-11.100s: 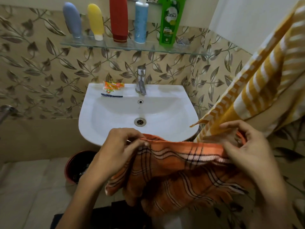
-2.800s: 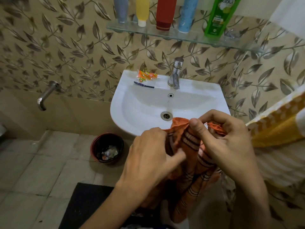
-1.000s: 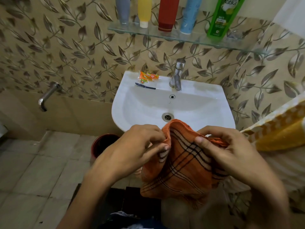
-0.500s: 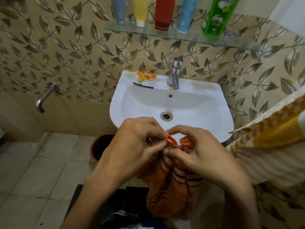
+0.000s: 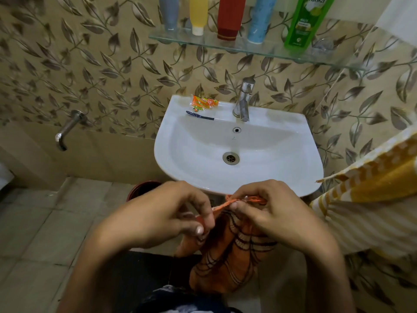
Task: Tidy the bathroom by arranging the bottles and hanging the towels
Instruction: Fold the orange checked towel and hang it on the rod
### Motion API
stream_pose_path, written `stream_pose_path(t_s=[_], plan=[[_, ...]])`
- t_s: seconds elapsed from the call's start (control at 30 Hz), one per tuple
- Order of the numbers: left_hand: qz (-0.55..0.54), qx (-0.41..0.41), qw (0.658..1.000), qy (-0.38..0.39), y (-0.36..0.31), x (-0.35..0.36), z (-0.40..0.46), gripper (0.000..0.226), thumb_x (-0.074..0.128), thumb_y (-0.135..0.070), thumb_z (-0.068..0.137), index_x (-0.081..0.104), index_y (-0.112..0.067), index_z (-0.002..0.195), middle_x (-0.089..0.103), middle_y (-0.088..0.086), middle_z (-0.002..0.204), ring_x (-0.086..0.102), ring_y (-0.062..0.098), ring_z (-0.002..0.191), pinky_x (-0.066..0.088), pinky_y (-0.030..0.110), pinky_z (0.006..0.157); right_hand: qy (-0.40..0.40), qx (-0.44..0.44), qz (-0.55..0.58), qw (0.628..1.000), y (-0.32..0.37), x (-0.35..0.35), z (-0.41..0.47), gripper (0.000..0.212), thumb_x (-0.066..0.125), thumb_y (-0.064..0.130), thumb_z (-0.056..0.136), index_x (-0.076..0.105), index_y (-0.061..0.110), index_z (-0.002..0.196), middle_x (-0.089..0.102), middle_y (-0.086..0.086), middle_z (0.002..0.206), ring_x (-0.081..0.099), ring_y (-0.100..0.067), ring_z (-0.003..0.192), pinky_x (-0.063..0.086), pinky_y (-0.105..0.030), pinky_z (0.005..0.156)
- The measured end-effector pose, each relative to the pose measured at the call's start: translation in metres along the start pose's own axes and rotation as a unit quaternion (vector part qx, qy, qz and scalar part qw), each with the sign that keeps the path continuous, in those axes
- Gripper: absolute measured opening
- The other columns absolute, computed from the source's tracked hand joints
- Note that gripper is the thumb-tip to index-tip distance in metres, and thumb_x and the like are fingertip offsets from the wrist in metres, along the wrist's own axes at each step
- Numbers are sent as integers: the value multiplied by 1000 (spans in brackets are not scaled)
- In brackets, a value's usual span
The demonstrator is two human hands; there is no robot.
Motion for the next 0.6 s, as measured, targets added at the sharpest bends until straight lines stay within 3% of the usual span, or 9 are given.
stream_pose_path(t_s=[0.13, 0.2, 0.27, 0.33, 0.43, 0.6], plan=[[-74, -79, 987, 116, 25, 22, 8, 42, 73, -13, 79, 67, -46, 104, 69, -9, 107, 66, 7, 95, 53, 30, 91, 32, 33, 59, 997, -13, 25, 12, 7, 64, 36, 79, 69, 40, 81, 70, 17, 73, 64, 1, 69, 54, -28, 69], [-154, -84, 973, 152, 32, 32, 18, 50, 71, -4, 79, 63, -30, 120, 66, -4, 119, 66, 12, 102, 51, 32, 95, 37, 70, 97, 992, -24, 37, 16, 9, 61, 31, 79, 64, 38, 83, 63, 8, 63, 60, -6, 58, 52, -31, 67], [-275, -97, 943, 161, 38, 40, 28, 55, 66, 8, 78, 56, -13, 127, 64, 6, 124, 64, 16, 104, 51, 28, 89, 38, 133, 157, 978, -41, 42, 18, 15, 54, 28, 77, 53, 43, 82, 50, 10, 65, 50, -12, 55, 44, -30, 63], [-391, -130, 901, 135, 46, 48, 36, 54, 63, 14, 75, 55, -6, 124, 64, 11, 114, 63, 17, 97, 55, 25, 76, 42, 189, 231, 953, -54, 42, 18, 26, 44, 19, 76, 45, 45, 78, 44, 4, 74, 47, -14, 59, 41, -30, 64], [-497, -166, 849, 66, 56, 50, 44, 57, 69, 14, 66, 55, 3, 121, 64, 14, 106, 67, 17, 85, 58, 23, 63, 42, 181, 273, 944, -62, 36, 13, 44, 35, -7, 81, 39, 36, 86, 37, 0, 79, 47, 0, 55, 40, -20, 60], [-583, -177, 792, 34, 48, 53, 49, 32, 70, 5, 62, 67, 9, 94, 70, 14, 84, 71, 14, 72, 59, 19, 60, -14, 150, 296, 943, -56, 18, 5, 25, 61, -1, 85, 52, 23, 84, 62, 1, 81, 59, -13, 70, 48, -29, 71]])
Point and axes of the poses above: each hand's wrist, its own z-axis towards the middle knuckle, its own x-axis out of the palm, y = z × x, the point moved 8 cm from there along z, towards the middle knuckle
